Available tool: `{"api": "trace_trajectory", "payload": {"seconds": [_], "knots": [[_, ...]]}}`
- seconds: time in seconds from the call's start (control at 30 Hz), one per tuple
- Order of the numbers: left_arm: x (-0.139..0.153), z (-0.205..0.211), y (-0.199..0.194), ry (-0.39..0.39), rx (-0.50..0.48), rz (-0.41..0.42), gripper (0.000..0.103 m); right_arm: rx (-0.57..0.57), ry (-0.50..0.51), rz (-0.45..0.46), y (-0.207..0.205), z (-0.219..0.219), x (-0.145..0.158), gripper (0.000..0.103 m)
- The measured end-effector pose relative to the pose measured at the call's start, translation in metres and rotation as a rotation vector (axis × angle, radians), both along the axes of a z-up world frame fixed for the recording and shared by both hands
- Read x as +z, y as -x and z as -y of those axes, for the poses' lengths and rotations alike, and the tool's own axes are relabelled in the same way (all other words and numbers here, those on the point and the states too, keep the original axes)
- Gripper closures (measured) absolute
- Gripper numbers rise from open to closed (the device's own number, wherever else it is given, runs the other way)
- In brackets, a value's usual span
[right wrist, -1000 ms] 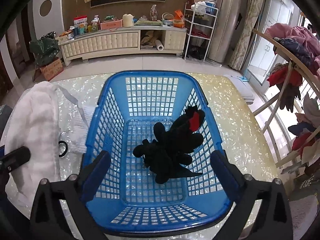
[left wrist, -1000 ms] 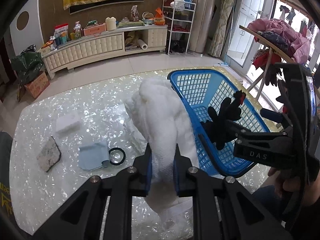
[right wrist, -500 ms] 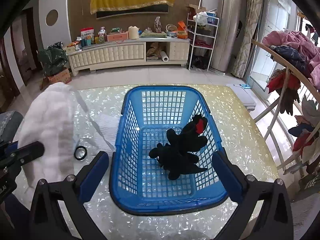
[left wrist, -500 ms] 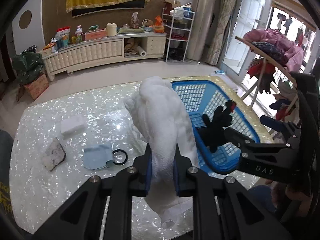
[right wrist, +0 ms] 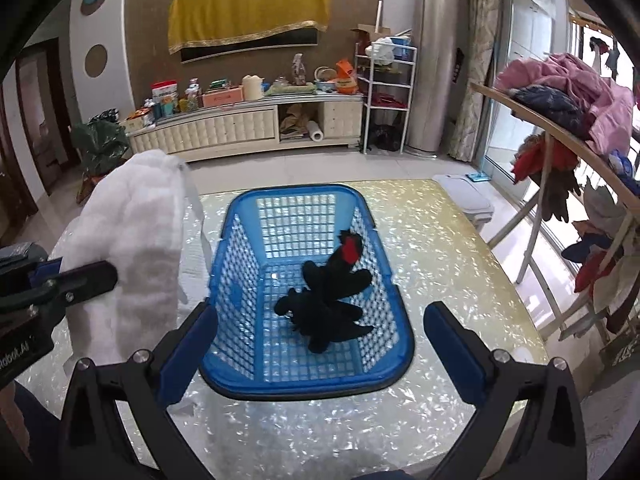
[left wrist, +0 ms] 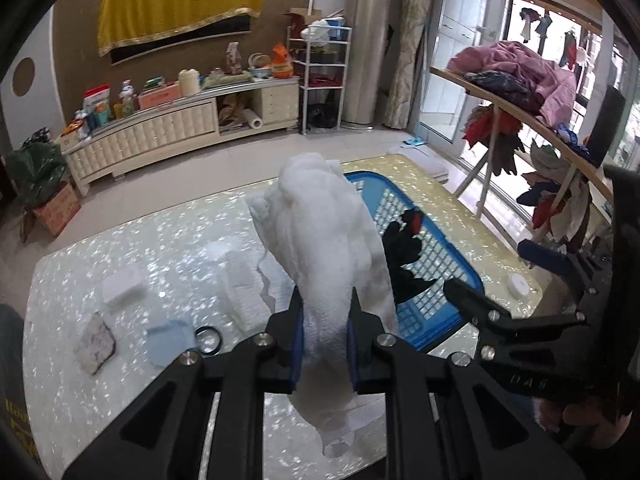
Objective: Organize soft objects
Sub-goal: 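Carry the white quilted pad into the blue basket and open the left gripper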
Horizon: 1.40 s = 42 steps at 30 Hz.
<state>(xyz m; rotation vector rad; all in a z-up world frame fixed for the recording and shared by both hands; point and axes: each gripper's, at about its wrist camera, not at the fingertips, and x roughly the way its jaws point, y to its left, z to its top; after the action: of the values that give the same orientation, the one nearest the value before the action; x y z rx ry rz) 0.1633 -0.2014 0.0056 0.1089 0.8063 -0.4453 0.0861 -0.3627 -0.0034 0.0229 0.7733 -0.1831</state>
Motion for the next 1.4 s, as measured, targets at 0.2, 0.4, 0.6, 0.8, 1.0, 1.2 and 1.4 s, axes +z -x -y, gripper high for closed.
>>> {"api": "trace_trajectory", "payload": {"seconds": [0.2,0.4,0.6,0.8,1.0,1.2,1.4], "knots": [[-0.007,0.025,-0.016,-0.016,-0.030,-0.014,0.087,-0.027,0.000,-0.017,0.002,0.012,-0.008,0.000],[-0.022,0.049,-0.036,-0.056,-0.041,-0.025,0.087,-0.042,-0.005,-0.028,-0.001,0.023,-0.015,0.000],[-0.044,0.069,-0.055,-0.068,-0.070,-0.076,0.087,-0.072,-0.019,-0.039,-0.005,0.037,-0.025,0.000],[-0.059,0.083,-0.068,-0.082,-0.097,-0.102,0.087,-0.093,-0.030,-0.055,-0.010,0.047,-0.032,0.000],[-0.074,0.092,-0.088,-0.103,-0.090,-0.127,0.087,-0.087,-0.026,-0.067,-0.014,0.047,-0.034,0.000],[-0.089,0.097,-0.100,-0.123,-0.090,-0.156,0.087,-0.094,-0.036,-0.077,-0.017,0.053,-0.036,0.000],[-0.099,0.095,-0.107,-0.142,-0.056,-0.172,0.080,-0.079,-0.034,-0.081,-0.018,0.051,-0.037,0.000]]}}
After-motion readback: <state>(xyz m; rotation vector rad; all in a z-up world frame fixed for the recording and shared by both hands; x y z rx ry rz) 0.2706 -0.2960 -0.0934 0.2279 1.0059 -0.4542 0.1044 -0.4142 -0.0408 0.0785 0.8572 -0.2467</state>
